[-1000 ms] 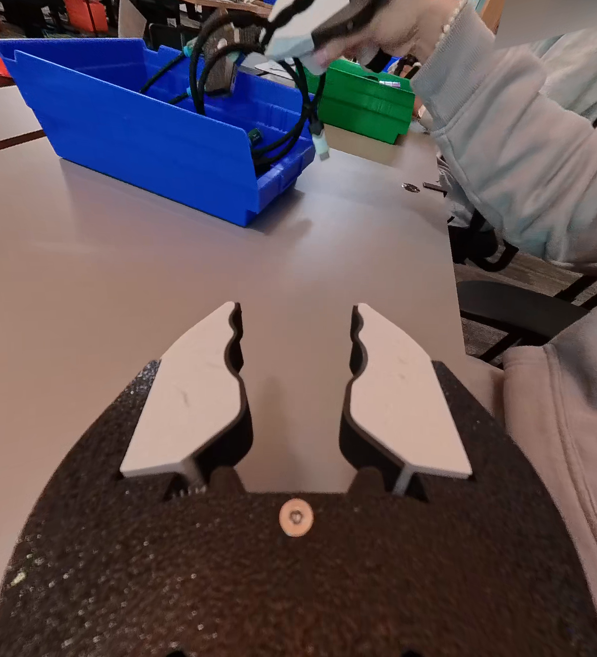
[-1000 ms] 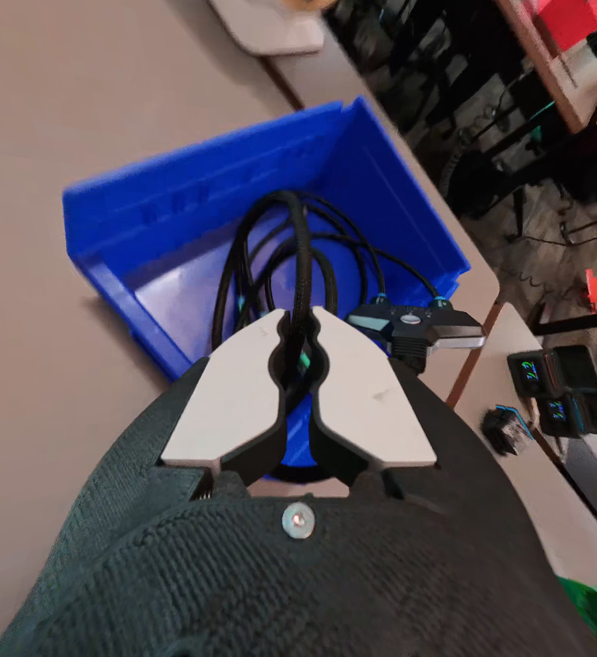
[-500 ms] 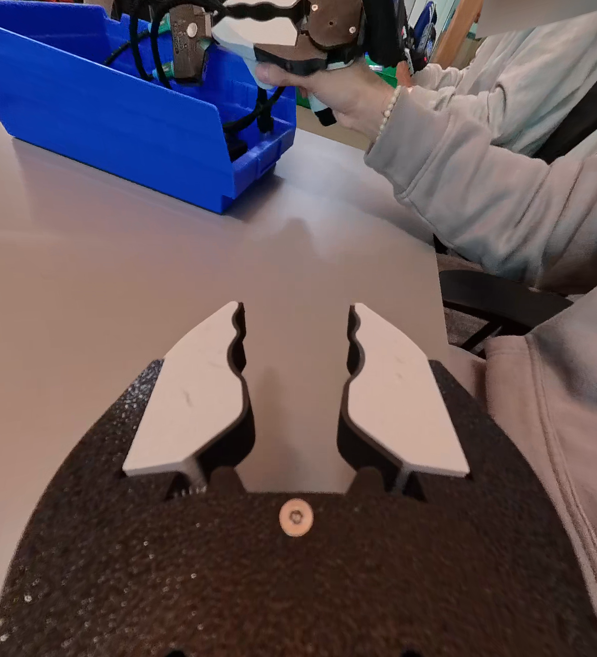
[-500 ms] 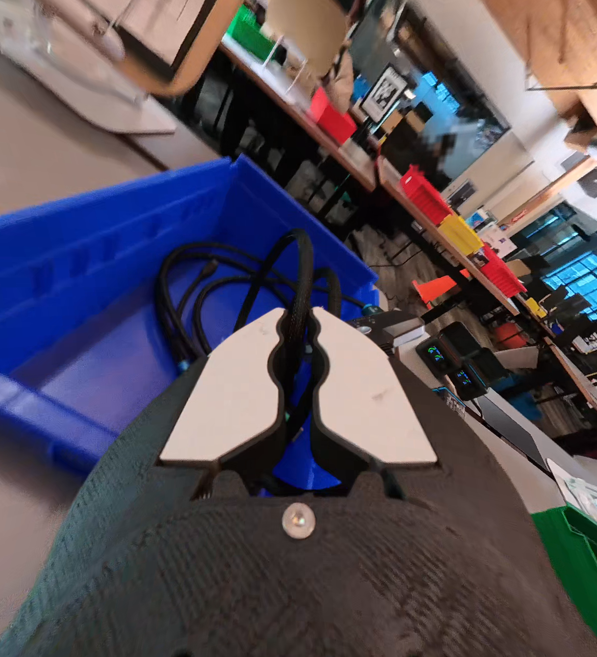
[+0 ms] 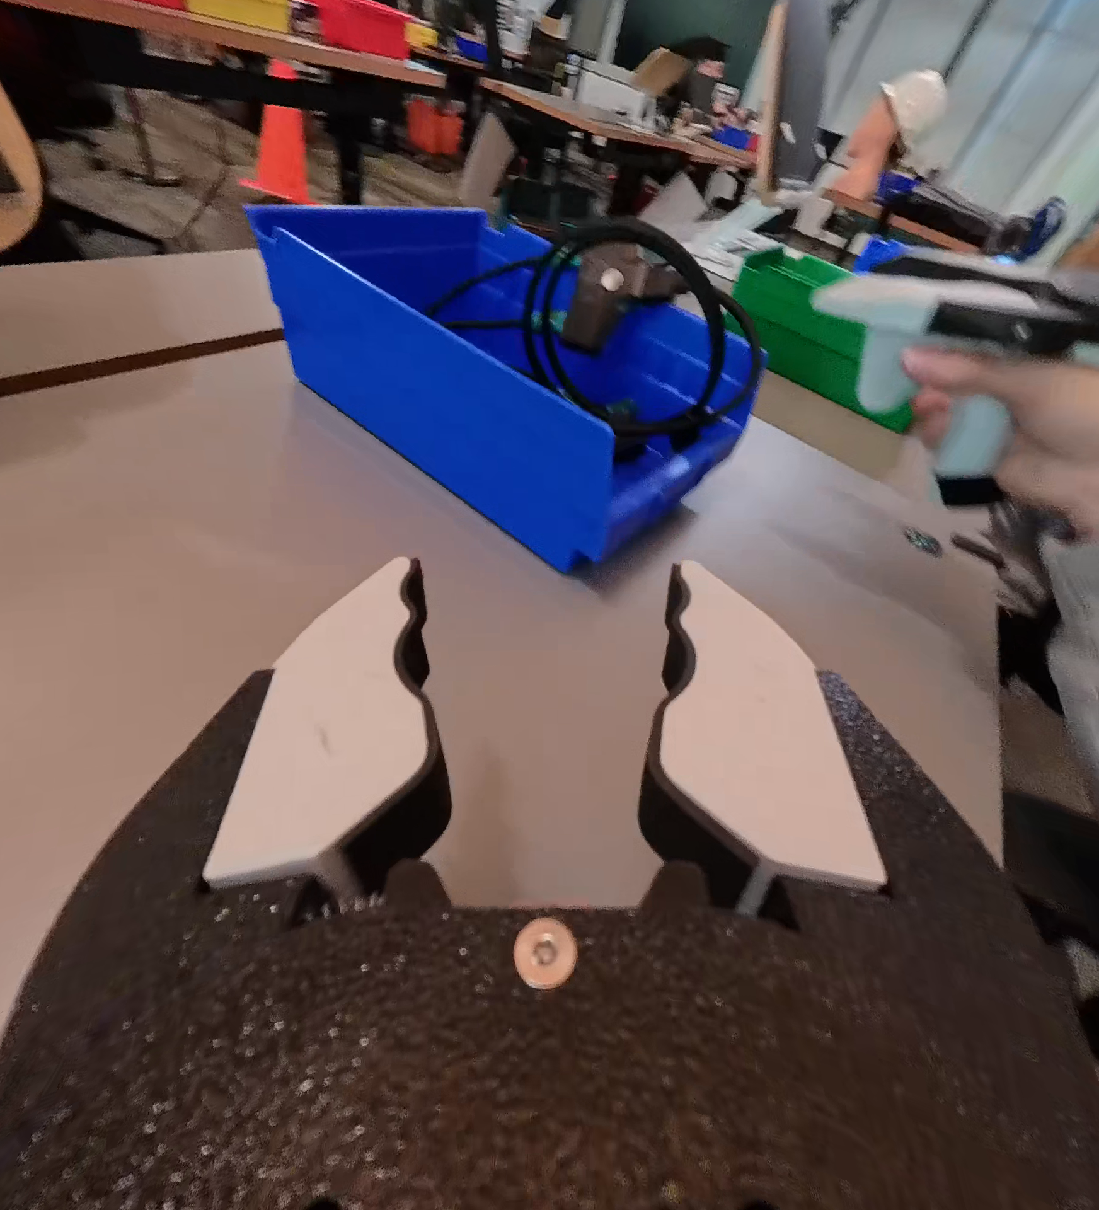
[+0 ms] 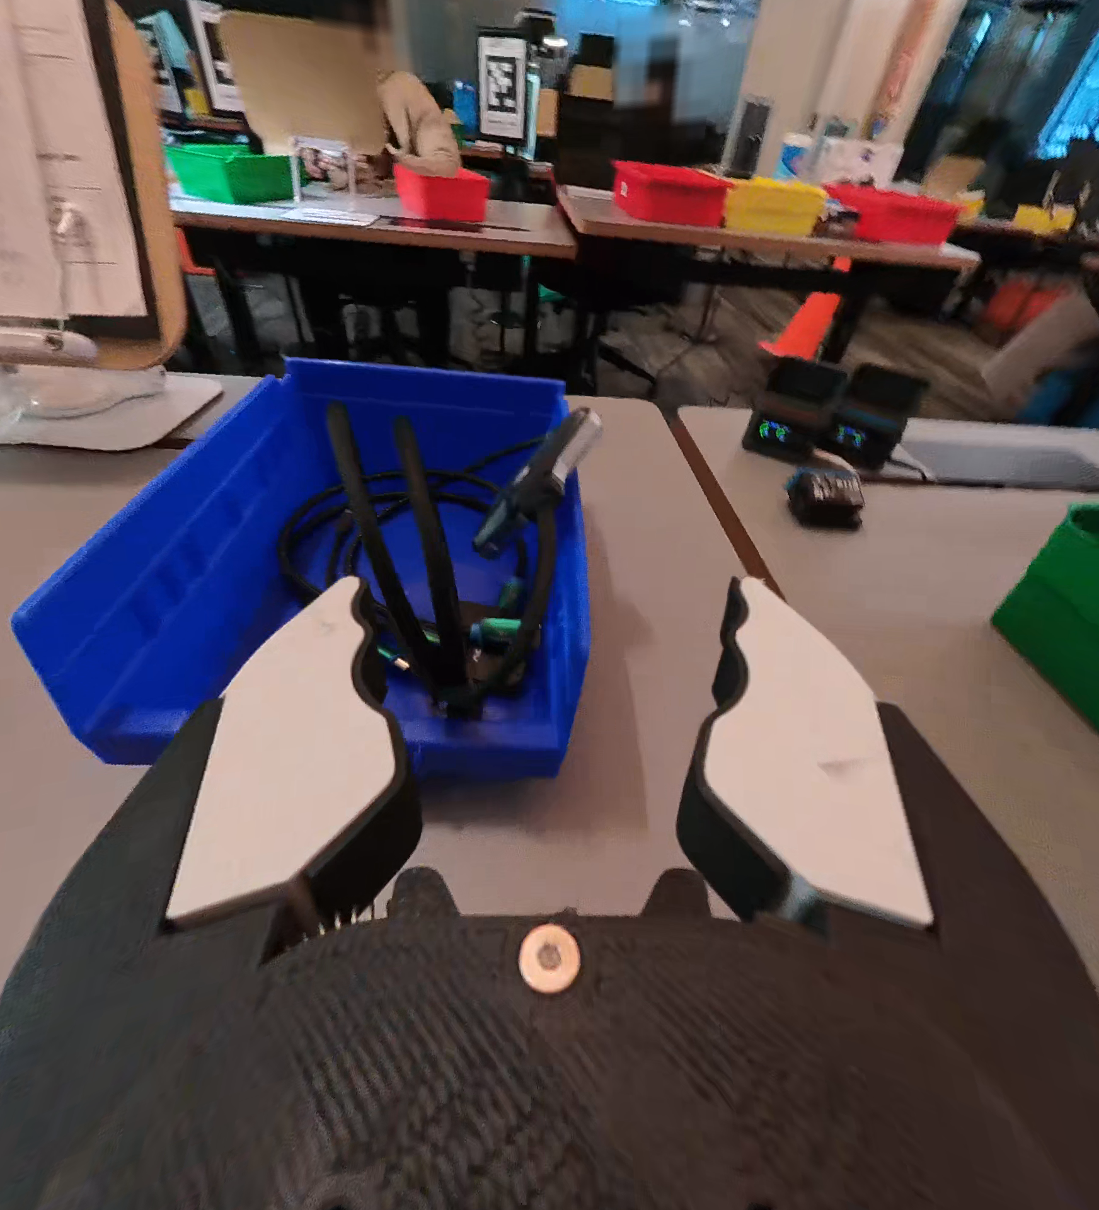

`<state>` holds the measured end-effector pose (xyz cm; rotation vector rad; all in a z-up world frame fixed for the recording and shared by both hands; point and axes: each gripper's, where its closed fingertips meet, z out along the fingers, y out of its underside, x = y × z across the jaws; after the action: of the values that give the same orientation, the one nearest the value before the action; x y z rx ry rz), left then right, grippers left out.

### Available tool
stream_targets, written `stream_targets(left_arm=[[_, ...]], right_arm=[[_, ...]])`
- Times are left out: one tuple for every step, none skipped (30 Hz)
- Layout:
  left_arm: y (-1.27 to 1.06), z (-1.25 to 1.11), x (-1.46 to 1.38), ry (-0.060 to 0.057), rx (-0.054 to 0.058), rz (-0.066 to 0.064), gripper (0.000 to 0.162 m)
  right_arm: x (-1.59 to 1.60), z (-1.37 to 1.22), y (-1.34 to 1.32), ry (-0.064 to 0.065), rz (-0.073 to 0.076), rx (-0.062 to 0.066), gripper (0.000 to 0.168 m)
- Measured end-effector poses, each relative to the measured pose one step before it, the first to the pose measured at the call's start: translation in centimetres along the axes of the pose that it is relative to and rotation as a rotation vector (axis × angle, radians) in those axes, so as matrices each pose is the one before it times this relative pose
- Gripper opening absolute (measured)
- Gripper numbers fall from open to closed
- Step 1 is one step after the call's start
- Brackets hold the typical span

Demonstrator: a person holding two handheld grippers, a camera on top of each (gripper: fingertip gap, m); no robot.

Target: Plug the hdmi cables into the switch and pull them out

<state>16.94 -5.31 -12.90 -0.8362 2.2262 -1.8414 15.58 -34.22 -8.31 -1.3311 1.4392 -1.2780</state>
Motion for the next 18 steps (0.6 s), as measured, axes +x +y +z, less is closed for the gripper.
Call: stream_targets(left_arm=[[-0.748,0.966,-0.193,-0.0344,0.0036,-0.0181,0.071],[-0.661,1.038,-0.029,-0.0282,-0.0042,-0.0154,0.072],[-0.568,1.167,0.35,-0.0061,-0.0115,-0.0063,0.075],[-0.344,1.255,0.696,0.018,-0.0256,-0.0005,0.077],[-0.122,1.345,0.699,0.0216,-0.0398,-0.002,0.079],[-0.101,1.38,0.657,0.0226,-0.0387,0.0024,0.081],[-0.122,1.33,0.424,0.0102,-0.0312,0.008,0.083],[-0.14,1.275,-0.061,-0.0204,-0.0234,0.0039,0.085],[-0.103,1.193,-0.428,-0.0424,-0.0218,-0.0001,0.086],[-0.038,1.105,-0.497,-0.0445,-0.0268,-0.003,0.086],[-0.041,1.058,-0.493,-0.0423,-0.0306,-0.0079,0.087],[-0.023,1.039,-0.349,-0.0324,-0.0325,-0.0011,0.087],[0.089,1.073,-0.232,-0.0218,-0.0367,0.0122,0.087],[0.24,1.113,-0.359,-0.0283,-0.0419,0.0211,0.087],[0.502,1.108,-0.654,-0.0489,-0.0523,0.0335,0.086],[0.665,1.041,-0.741,-0.0597,-0.0613,0.0315,0.083],[0.425,0.79,-0.049,-0.0126,-0.0467,0.0192,0.09],[-0.231,0.366,0.18,0.0132,-0.0038,-0.0097,0.088]], right_arm=[[0.193,-0.115,0.658,0.012,0.0217,-0.0076,0.101],[0.096,0.087,0.536,0.0098,0.0068,-0.0009,0.102],[-0.1,0.31,0.477,-0.0029,-0.0098,-0.0121,0.102],[-0.3,0.29,0.694,-0.0167,-0.0217,-0.0395,0.102],[0.006,0.226,0.677,0.0074,-0.0243,-0.0423,0.103],[0.43,0.15,0.451,0.0424,-0.0147,-0.0252,0.107],[0.322,0.072,0.266,0.0356,-0.0085,-0.0116,0.112],[-0.044,0.034,0.159,0.0048,-0.0064,-0.0065,0.113],[-0.083,0.035,0.082,-0.0027,-0.0031,-0.0019,0.111],[0.05,0.042,0.076,0.0032,-0.0023,-0.0006,0.111],[0.167,0.055,0.14,0.0088,-0.0059,-0.0037,0.11],[0.231,0.063,0.168,0.0107,-0.0111,-0.0068,0.11],[0.271,0.044,0.166,0.0119,-0.0097,-0.0072,0.11],[0.252,0.018,0.074,0.0099,-0.0049,-0.0028,0.11],[0.199,-0.011,-0.012,0.0054,0.0003,0.0003,0.11],[0.152,-0.047,-0.09,0.0019,0.0026,0.0041,0.109],[0.107,-0.075,-0.148,-0.0013,0.0058,0.0078,0.109],[0.044,-0.077,-0.132,-0.0047,0.0079,0.0071,0.109]])
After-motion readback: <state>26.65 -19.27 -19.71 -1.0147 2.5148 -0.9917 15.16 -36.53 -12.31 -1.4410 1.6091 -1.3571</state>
